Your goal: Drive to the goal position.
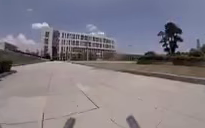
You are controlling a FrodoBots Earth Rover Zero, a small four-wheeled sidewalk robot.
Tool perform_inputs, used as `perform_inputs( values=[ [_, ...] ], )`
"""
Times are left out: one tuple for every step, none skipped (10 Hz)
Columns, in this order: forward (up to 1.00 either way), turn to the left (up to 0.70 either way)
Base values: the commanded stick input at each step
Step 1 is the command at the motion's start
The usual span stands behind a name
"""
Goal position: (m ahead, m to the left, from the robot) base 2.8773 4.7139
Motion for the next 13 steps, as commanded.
perform_inputs(
  values=[
    [0.7, 0.27],
    [0.69, 0.27],
    [0.22, 0.39],
    [0.0, 0.45],
    [0.0, 0.45],
    [0.63, 0.29],
    [0.7, 0.27],
    [0.7, 0.27],
    [0.7, 0.27],
    [0.7, 0.04],
    [0.7, -0.01],
    [0.7, -0.11],
    [0.7, -0.2]
  ],
)
